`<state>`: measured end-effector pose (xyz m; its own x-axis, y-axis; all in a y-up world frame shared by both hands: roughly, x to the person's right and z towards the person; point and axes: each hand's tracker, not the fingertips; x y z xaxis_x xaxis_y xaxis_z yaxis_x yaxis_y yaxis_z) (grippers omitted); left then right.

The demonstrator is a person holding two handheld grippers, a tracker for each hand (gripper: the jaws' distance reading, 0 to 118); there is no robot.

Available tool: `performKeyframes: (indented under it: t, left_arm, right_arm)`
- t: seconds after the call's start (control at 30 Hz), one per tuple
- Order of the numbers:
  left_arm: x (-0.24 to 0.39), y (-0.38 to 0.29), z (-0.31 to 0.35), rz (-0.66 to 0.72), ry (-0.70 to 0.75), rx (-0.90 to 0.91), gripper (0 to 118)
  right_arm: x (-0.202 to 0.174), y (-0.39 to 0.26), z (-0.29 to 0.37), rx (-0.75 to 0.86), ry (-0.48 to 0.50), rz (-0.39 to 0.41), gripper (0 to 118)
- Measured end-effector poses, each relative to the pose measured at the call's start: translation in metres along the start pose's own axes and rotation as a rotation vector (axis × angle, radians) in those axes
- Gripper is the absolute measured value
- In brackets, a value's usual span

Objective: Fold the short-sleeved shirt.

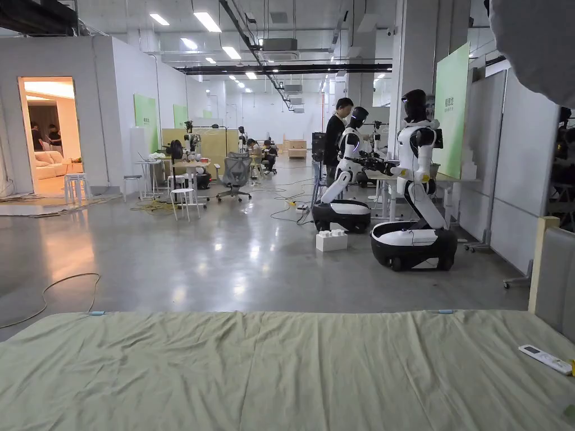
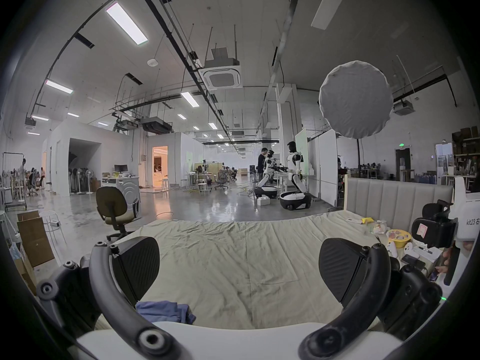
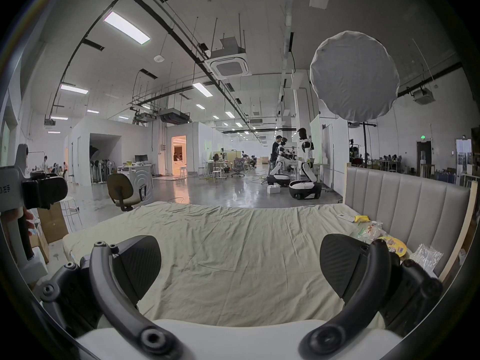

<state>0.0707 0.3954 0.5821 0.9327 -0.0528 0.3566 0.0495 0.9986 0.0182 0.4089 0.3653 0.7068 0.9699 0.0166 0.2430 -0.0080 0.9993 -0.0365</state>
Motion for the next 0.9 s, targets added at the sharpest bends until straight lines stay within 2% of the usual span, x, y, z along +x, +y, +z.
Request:
performKeyframes:
  t: [0.9]
  left_arm:
    - [0.0040,-0.0012,0.0011,-0.011,0.004,-0.012,118]
  right_arm:
    - [0.0050,-0.0040,0.0006,-0.007,-0.033,-0.029,118]
